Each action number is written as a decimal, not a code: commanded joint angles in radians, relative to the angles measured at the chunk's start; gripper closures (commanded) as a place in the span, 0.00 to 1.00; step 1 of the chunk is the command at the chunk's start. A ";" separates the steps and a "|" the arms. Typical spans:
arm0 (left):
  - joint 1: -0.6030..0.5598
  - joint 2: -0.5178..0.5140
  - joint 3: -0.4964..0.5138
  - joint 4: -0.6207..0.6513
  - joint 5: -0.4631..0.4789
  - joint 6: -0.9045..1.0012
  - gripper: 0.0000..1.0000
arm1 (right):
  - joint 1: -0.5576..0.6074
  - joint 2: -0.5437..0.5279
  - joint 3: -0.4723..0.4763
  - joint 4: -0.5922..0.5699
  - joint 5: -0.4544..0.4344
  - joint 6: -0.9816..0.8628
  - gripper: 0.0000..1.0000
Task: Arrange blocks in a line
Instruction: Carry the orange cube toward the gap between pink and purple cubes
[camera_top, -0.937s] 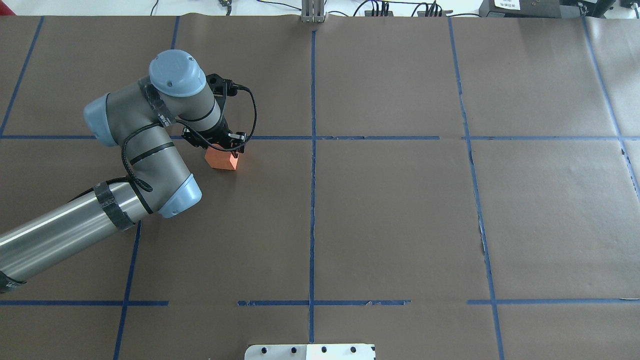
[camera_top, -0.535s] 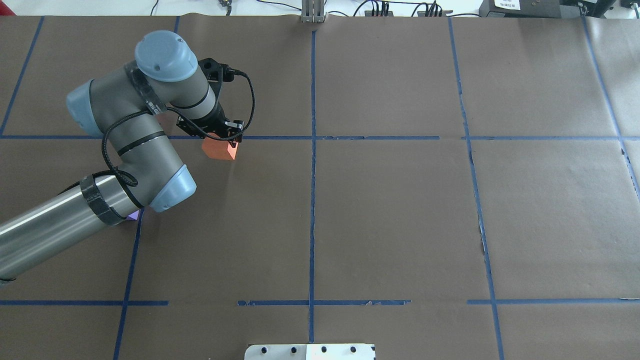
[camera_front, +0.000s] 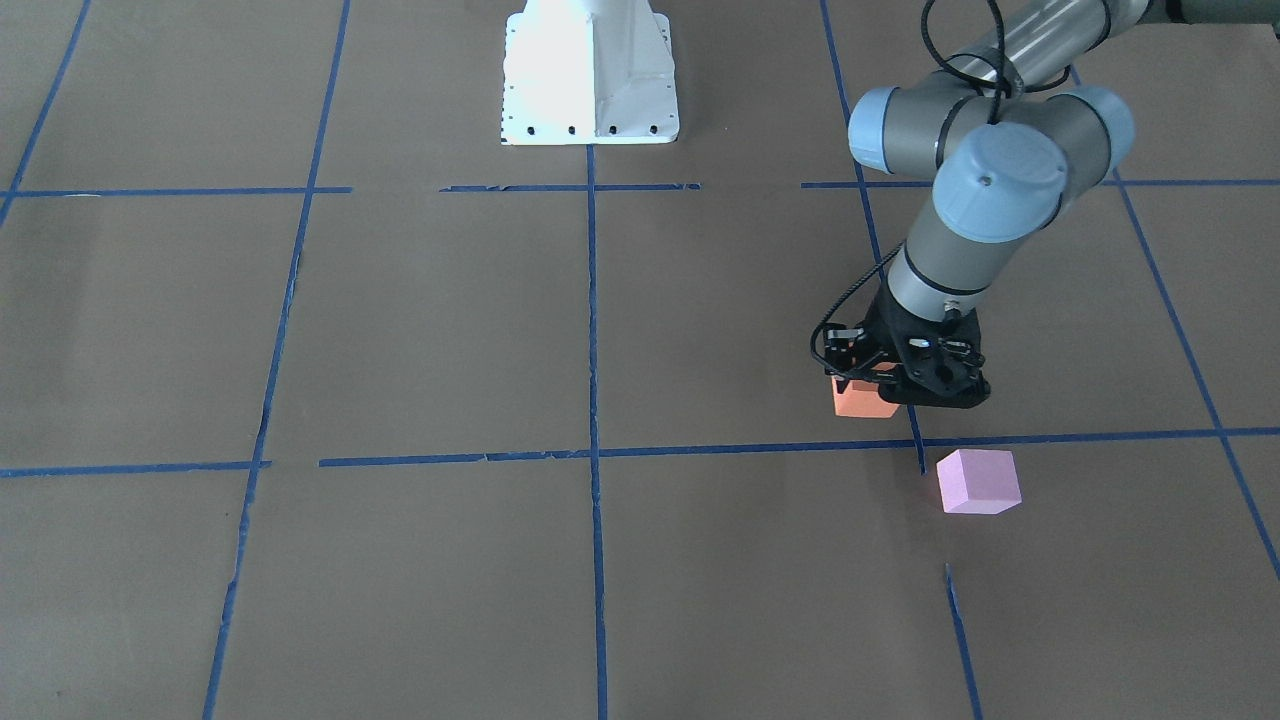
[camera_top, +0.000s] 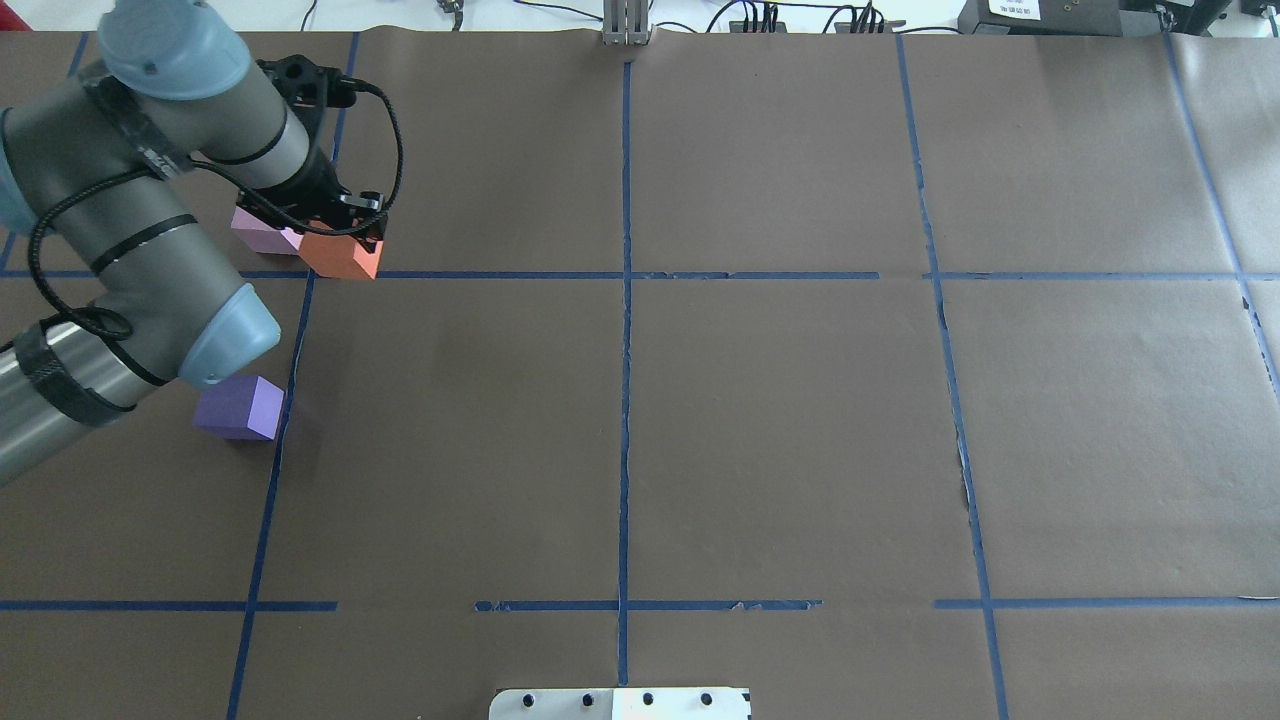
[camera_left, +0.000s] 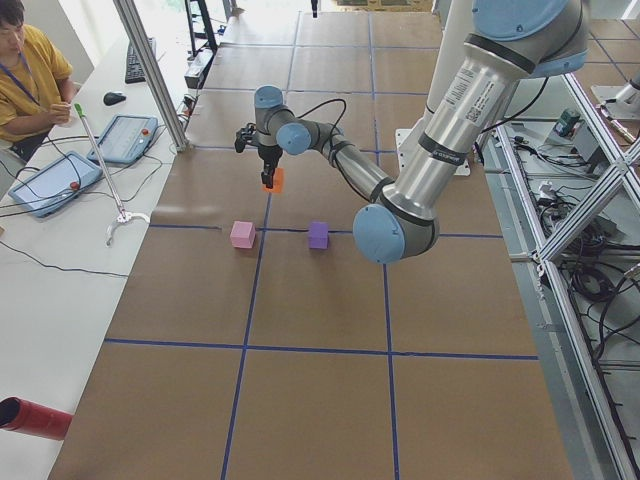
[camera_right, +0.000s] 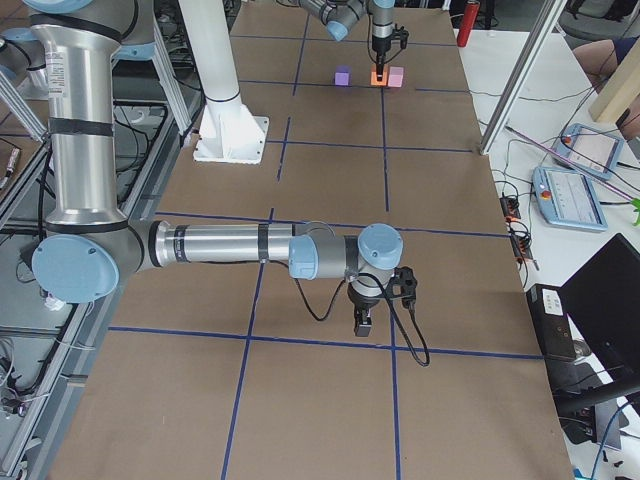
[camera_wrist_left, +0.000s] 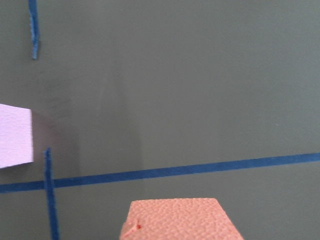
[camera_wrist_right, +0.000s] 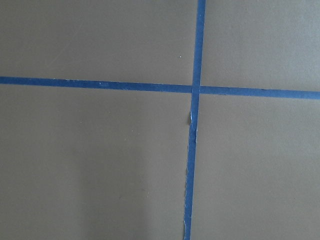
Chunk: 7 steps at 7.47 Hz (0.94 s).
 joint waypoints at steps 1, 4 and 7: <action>-0.096 0.129 -0.013 -0.045 -0.059 0.135 0.77 | 0.000 0.000 0.000 0.000 0.000 0.000 0.00; -0.098 0.208 0.010 -0.142 -0.081 0.124 0.76 | 0.000 0.000 0.000 0.001 0.000 0.000 0.00; -0.089 0.191 0.089 -0.198 -0.093 0.112 0.76 | 0.000 0.000 0.000 0.000 0.000 0.000 0.00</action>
